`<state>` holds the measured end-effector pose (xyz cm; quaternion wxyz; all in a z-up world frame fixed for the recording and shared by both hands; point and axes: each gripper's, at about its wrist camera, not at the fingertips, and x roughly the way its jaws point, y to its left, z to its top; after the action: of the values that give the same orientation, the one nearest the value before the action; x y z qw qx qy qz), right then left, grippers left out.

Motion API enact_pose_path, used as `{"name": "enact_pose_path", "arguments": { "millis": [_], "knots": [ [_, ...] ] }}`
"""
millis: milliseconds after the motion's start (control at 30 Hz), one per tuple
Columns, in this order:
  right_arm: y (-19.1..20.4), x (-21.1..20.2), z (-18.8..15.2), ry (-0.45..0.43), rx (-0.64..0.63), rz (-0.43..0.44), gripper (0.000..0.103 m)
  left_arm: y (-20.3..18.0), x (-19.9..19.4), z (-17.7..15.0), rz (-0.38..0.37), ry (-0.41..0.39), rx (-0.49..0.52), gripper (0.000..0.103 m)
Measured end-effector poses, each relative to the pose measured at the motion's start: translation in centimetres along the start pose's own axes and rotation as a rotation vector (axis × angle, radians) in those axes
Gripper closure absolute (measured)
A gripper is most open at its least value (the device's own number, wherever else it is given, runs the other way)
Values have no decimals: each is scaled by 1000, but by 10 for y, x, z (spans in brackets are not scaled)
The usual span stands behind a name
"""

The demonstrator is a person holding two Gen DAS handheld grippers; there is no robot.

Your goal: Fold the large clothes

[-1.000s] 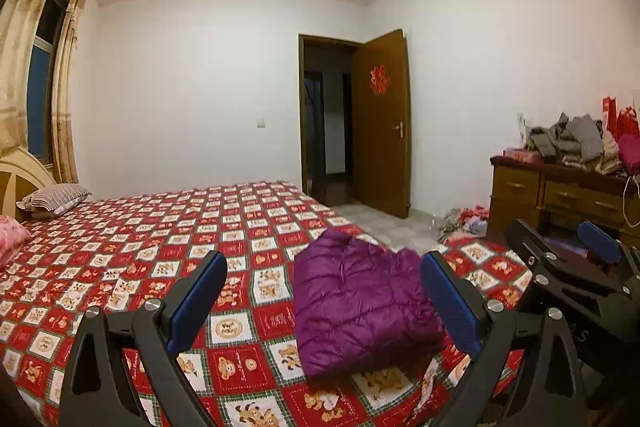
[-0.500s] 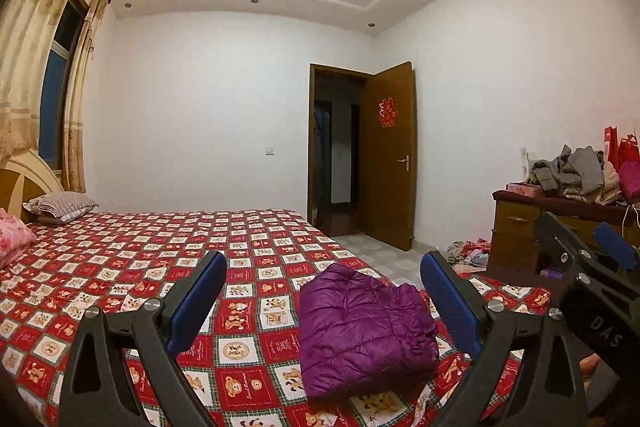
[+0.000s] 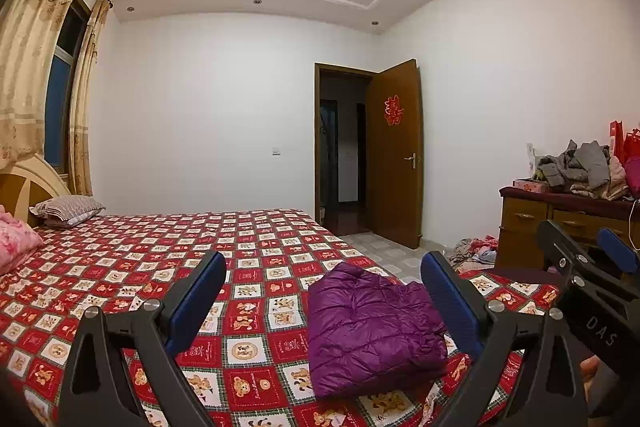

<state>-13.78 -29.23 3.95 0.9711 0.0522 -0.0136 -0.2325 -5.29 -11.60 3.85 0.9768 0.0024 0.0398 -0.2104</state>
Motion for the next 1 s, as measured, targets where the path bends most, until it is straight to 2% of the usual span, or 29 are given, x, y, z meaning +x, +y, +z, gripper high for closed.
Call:
{"name": "enact_pose_path", "arguments": {
  "millis": [1000],
  "knots": [
    [3,1,-2,16,4,-4,0,2,7,-2,37,20,11,4]
  ]
}}
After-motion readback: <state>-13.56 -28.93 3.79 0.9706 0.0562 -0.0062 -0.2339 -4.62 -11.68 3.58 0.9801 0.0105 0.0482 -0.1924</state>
